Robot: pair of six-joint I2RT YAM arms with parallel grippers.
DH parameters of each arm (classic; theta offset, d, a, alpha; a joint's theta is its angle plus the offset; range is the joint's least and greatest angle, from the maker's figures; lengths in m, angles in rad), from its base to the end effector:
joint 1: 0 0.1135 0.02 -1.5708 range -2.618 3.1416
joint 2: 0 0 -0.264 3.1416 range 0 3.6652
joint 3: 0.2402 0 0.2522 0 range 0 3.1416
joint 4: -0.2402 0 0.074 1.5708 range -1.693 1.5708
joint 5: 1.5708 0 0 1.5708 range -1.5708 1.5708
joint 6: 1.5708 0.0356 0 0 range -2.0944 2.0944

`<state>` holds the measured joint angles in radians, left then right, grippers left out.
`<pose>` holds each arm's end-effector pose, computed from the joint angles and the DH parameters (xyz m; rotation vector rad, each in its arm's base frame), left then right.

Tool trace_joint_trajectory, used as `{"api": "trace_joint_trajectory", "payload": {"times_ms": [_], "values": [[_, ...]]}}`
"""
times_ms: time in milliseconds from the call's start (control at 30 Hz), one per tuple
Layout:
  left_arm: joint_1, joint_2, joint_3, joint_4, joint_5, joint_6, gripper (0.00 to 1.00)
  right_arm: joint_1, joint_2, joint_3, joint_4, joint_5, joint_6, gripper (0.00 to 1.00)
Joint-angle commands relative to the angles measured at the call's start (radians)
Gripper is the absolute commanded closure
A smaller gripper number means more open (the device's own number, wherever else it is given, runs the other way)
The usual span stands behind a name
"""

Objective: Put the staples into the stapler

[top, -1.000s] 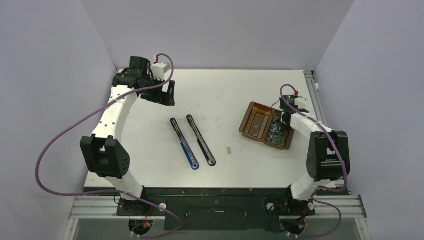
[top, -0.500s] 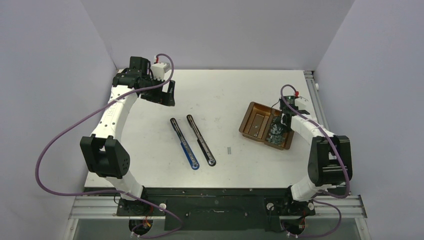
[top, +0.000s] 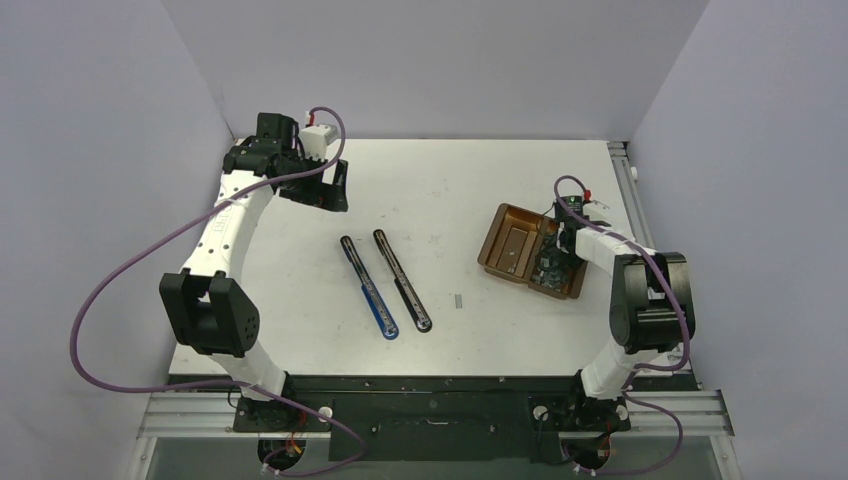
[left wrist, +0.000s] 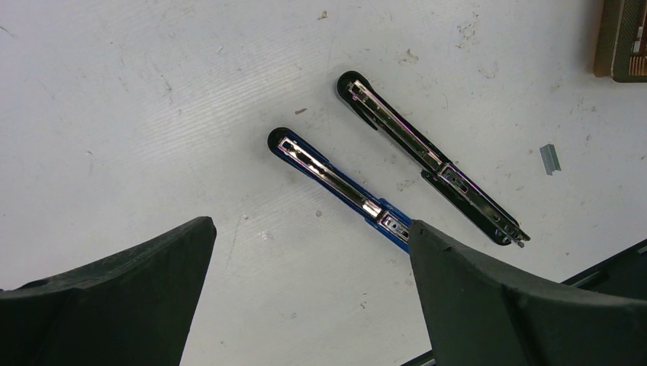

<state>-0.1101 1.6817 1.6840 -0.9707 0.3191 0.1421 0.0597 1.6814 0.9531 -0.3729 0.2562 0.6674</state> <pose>0.3517 -0.0501 0.3476 0.4399 2.4730 -0.3912 0.3209 0.0101 0.1609 0.8586 2.4692 -0.0923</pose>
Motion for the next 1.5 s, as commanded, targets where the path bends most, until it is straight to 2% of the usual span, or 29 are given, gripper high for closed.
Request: {"api": "trace_joint_trajectory", "payload": {"times_ms": [0,367,1200,1233,1367,1467], "values": [[0.007,-0.027,0.026,0.003,0.009,0.008,0.04,-0.006,0.017,-0.007,0.049,0.012,-0.004,0.61],[0.009,-0.027,0.039,-0.005,0.013,0.005,0.04,-0.011,-0.022,-0.039,0.059,0.009,-0.011,0.8],[0.009,-0.033,0.041,-0.008,0.01,0.003,0.04,0.027,-0.191,-0.022,-0.02,0.003,-0.019,0.91],[0.009,-0.033,0.04,-0.007,0.01,0.004,0.04,0.028,-0.192,-0.022,-0.019,0.005,-0.019,0.88],[0.009,-0.03,0.04,-0.002,0.013,0.002,0.04,0.022,-0.151,0.012,-0.002,0.025,-0.019,0.64],[0.009,-0.027,0.04,-0.002,0.012,0.001,0.04,0.02,-0.1,0.041,0.022,0.028,-0.015,0.54]]}}
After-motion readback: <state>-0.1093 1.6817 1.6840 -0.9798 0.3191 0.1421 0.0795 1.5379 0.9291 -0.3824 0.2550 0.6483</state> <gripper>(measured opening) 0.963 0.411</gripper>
